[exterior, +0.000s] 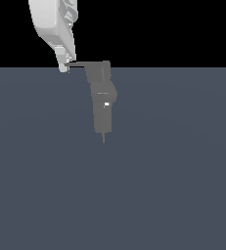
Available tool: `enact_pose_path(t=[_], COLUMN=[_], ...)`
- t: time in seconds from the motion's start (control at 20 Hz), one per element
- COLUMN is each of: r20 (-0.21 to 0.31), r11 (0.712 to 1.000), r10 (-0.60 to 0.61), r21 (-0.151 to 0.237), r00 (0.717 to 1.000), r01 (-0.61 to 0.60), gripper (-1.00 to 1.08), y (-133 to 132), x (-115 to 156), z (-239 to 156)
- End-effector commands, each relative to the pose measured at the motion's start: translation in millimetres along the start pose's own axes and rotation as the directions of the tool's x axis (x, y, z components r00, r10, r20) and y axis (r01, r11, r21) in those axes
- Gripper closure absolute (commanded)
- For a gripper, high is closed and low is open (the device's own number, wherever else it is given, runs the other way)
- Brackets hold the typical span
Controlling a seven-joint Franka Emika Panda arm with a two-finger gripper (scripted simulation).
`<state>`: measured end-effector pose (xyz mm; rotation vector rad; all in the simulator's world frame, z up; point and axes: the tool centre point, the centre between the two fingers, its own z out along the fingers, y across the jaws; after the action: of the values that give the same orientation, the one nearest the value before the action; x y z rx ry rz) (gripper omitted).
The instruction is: Turn on the faucet by rotating a designated handle.
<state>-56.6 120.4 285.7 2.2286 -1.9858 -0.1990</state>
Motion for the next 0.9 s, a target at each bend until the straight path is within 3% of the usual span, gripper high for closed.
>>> enact_pose_path(t=[0.0, 0.5, 0.6, 0.85], r20=[0.000, 0.000, -0.002, -0.001], r11=[1.000, 1.000, 1.000, 1.000], r10=[0.008, 0.007, -0.005, -0.002], r21=[0.001, 0.003, -0.005, -0.003], r00=[1.000, 1.000, 1.000, 1.000], r01=[-0.008, -0.007, 0.005, 0.002], gripper=[1.08, 1.08, 1.08, 1.08], y=[9, 39, 37, 39], x=[11, 36, 27, 61], z=[-3, -4, 0, -1])
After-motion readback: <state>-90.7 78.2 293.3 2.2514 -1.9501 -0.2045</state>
